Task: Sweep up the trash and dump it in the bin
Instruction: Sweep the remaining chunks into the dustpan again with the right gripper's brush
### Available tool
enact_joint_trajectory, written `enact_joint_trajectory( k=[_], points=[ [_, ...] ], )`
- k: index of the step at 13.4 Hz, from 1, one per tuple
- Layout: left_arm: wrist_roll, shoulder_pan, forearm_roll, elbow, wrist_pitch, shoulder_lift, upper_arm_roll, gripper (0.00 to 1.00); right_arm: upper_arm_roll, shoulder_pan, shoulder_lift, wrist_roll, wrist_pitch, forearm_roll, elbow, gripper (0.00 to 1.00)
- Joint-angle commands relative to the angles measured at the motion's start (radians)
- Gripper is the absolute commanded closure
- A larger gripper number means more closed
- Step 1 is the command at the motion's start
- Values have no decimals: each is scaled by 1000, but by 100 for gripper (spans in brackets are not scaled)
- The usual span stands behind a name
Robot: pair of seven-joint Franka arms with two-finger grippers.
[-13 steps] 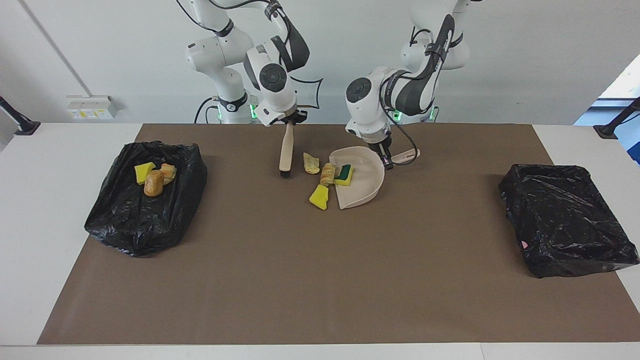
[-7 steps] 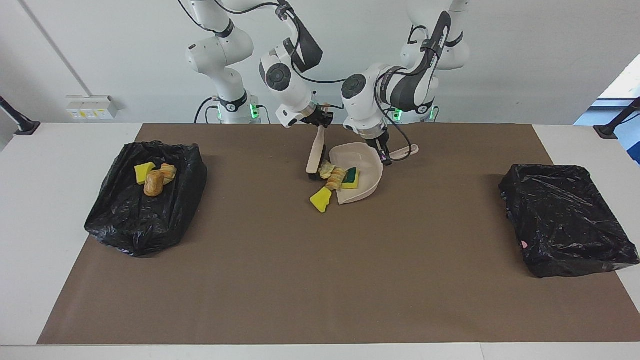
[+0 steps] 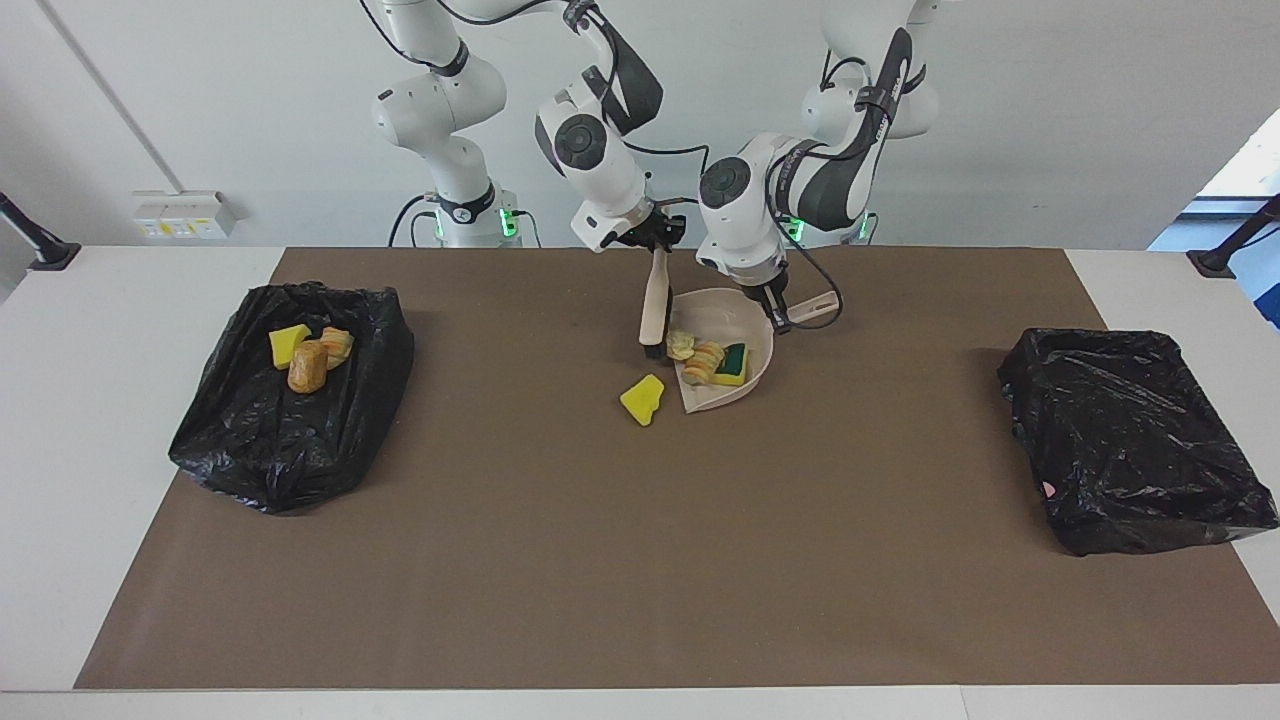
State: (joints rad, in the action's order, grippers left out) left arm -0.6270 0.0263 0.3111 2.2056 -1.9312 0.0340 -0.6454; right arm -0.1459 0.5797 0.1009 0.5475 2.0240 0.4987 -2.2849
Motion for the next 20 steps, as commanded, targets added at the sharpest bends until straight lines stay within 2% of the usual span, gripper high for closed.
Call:
enact_joint_trajectory(
  k=[1,3,4,6,9,12,14,16,20],
  points=[
    [-7,-28,-15,8,-43,4,1,100,6,-23,3,-14,-132,-156,73,100],
    [-2,-28,-21,6,-46,4,1,100,3,-64,-10,-30,-192,-295,119,100],
    [0,-29,-21,6,-43,4,1,100,3,-98,-23,-99,-191,-357,120,100],
    [1,-28,-21,3,-31,4,1,100,5,-183,-59,-240,-182,-438,140,100],
    [10,-26,-21,-20,-12,10,1,100,2,-276,-134,-348,-186,-511,232,100],
    [13,-26,-21,-14,-26,10,0,100,-1,-268,-223,-357,-148,-505,277,100],
    [19,-25,-23,-10,-28,9,0,100,-4,-235,-245,-339,-122,-474,259,100],
    [35,-17,-38,-10,-28,9,0,100,-4,-190,-276,-276,-75,-409,239,100],
    [72,-9,-44,-10,-35,9,-3,100,-4,-123,-253,-264,-24,-195,188,100]
  ],
)
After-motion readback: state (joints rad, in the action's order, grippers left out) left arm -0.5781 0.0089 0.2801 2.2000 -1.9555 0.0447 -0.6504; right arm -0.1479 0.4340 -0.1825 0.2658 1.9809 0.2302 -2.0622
